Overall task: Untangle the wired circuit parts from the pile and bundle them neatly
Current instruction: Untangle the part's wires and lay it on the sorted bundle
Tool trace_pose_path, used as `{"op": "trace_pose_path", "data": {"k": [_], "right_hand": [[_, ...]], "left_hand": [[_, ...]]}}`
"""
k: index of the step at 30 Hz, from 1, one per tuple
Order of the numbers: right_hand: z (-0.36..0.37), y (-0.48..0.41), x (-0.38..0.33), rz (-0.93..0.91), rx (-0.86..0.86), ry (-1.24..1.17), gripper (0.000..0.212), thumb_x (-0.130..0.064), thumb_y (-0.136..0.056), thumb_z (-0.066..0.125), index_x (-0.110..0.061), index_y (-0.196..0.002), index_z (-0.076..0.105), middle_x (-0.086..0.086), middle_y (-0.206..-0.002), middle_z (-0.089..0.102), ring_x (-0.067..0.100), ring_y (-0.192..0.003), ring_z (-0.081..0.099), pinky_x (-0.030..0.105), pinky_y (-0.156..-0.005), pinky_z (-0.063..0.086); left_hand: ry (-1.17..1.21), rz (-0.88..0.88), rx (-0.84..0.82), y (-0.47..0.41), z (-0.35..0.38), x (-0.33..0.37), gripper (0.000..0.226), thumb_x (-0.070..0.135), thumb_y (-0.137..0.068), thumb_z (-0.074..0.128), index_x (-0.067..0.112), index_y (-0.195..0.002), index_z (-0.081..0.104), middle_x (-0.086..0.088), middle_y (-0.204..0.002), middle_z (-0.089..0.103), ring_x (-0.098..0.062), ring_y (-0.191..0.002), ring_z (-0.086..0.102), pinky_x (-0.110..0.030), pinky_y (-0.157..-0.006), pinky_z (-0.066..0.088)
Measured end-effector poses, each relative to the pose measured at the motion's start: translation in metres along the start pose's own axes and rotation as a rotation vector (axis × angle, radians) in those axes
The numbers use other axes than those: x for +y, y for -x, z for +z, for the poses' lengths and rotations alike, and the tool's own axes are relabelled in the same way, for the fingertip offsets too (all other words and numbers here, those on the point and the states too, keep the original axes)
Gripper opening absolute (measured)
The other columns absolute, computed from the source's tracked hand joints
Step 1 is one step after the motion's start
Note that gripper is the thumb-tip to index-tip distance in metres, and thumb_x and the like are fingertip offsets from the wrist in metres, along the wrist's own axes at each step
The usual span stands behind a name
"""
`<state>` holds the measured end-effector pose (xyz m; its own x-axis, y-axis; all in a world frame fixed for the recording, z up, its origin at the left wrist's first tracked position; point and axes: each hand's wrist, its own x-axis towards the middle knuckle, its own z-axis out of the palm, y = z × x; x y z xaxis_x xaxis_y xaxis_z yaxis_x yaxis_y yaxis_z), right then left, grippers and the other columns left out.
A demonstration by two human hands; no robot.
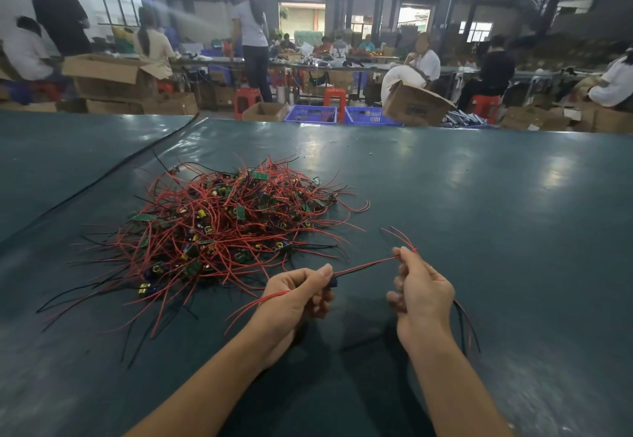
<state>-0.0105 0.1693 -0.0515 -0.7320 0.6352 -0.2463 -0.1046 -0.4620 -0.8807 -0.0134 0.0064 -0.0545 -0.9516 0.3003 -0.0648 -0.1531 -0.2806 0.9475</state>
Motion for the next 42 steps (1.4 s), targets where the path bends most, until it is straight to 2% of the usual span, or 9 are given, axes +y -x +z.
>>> {"op": "trace_pose_path", "data": {"k": [4, 8, 14, 18, 21, 29, 34, 38, 42], "right_hand": [[0.006, 0.019, 0.01, -0.042, -0.115, 0.184, 0.025, -0.033, -0.085, 0.074, -0.013, -0.07, 0.072, -0.013, -0.045, 0.047, 0.002, -0.037, 0.036, 0.018, -0.033, 0.031], [0.015, 0.049, 0.028, -0.093, -0.389, 0.36, 0.031, -0.044, -0.081, 0.074, -0.021, -0.061, 0.075, -0.003, -0.052, 0.063, 0.008, -0.047, 0.053, 0.019, -0.04, 0.04], [0.016, 0.043, 0.028, -0.042, -0.319, 0.315, 0.022, -0.028, -0.087, 0.073, -0.022, -0.067, 0.078, 0.005, -0.065, 0.07, 0.024, -0.065, 0.063, 0.035, -0.066, 0.056], [0.012, 0.027, 0.018, 0.008, -0.154, 0.229, 0.024, -0.023, -0.087, 0.073, -0.012, -0.065, 0.073, -0.005, -0.045, 0.041, 0.007, -0.04, 0.037, 0.018, -0.037, 0.034], [0.004, 0.009, 0.005, 0.034, -0.05, 0.099, 0.019, -0.017, -0.088, 0.071, -0.011, -0.071, 0.069, -0.011, -0.043, 0.037, 0.003, -0.034, 0.03, 0.017, -0.031, 0.026], [-0.007, -0.007, -0.006, 0.025, 0.007, -0.077, 0.02, -0.013, -0.092, 0.065, -0.01, -0.072, 0.069, -0.009, -0.052, 0.04, 0.003, -0.036, 0.027, 0.014, -0.032, 0.021], [-0.008, -0.001, -0.001, -0.058, -0.055, -0.035, 0.021, -0.016, -0.092, 0.066, -0.013, -0.072, 0.072, -0.007, -0.056, 0.039, 0.005, -0.039, 0.027, 0.015, -0.035, 0.024], [-0.007, 0.006, -0.002, -0.118, -0.121, -0.091, 0.023, -0.018, -0.093, 0.064, -0.012, -0.072, 0.072, -0.006, -0.055, 0.041, 0.006, -0.039, 0.028, 0.017, -0.036, 0.023], [-0.007, 0.015, -0.009, -0.127, -0.243, -0.194, 0.047, -0.042, -0.098, 0.051, -0.013, -0.068, 0.073, -0.005, -0.056, 0.047, 0.008, -0.04, 0.034, 0.019, -0.037, 0.025]], "left_hand": [[0.054, -0.002, 0.035, 0.0, -0.001, -0.001, 0.022, 0.033, -0.072, 0.07, 0.013, -0.061, 0.068, -0.007, -0.061, 0.056, -0.012, -0.049, 0.052, -0.018, -0.05, 0.047], [0.032, 0.013, 0.011, 0.001, -0.002, -0.002, 0.024, 0.035, -0.074, 0.073, 0.013, -0.067, 0.068, -0.003, -0.061, 0.057, -0.009, -0.052, 0.052, -0.018, -0.052, 0.047], [-0.057, 0.043, -0.026, 0.001, 0.001, -0.003, 0.025, 0.036, -0.07, 0.074, 0.011, -0.066, 0.069, -0.006, -0.062, 0.06, -0.011, -0.053, 0.054, -0.019, -0.054, 0.047], [-0.096, 0.004, -0.06, 0.001, 0.001, -0.002, 0.024, 0.038, -0.072, 0.071, 0.017, -0.059, 0.07, -0.001, -0.06, 0.061, -0.01, -0.053, 0.054, -0.019, -0.056, 0.047], [-0.095, -0.019, -0.074, 0.0, -0.002, -0.001, 0.025, 0.039, -0.069, 0.072, 0.017, -0.058, 0.068, 0.002, -0.058, 0.06, -0.008, -0.051, 0.053, -0.017, -0.054, 0.046], [-0.097, -0.049, -0.135, -0.001, -0.002, -0.001, 0.025, 0.04, -0.07, 0.072, 0.018, -0.059, 0.068, 0.001, -0.059, 0.059, -0.009, -0.052, 0.051, -0.017, -0.054, 0.045], [0.162, -0.052, -0.048, -0.003, -0.006, -0.001, 0.016, 0.029, -0.069, 0.072, 0.014, -0.064, 0.071, -0.003, -0.062, 0.057, -0.01, -0.051, 0.053, -0.018, -0.052, 0.049], [0.195, -0.024, 0.001, -0.002, -0.006, -0.002, 0.026, 0.025, -0.063, 0.077, 0.009, -0.082, 0.069, -0.002, -0.069, 0.062, -0.01, -0.056, 0.06, -0.019, -0.054, 0.053], [0.253, -0.005, 0.094, -0.007, -0.007, -0.001, 0.028, 0.028, -0.073, 0.067, 0.009, -0.092, 0.064, -0.003, -0.08, 0.072, -0.01, -0.055, 0.062, -0.019, -0.051, 0.053]]}}
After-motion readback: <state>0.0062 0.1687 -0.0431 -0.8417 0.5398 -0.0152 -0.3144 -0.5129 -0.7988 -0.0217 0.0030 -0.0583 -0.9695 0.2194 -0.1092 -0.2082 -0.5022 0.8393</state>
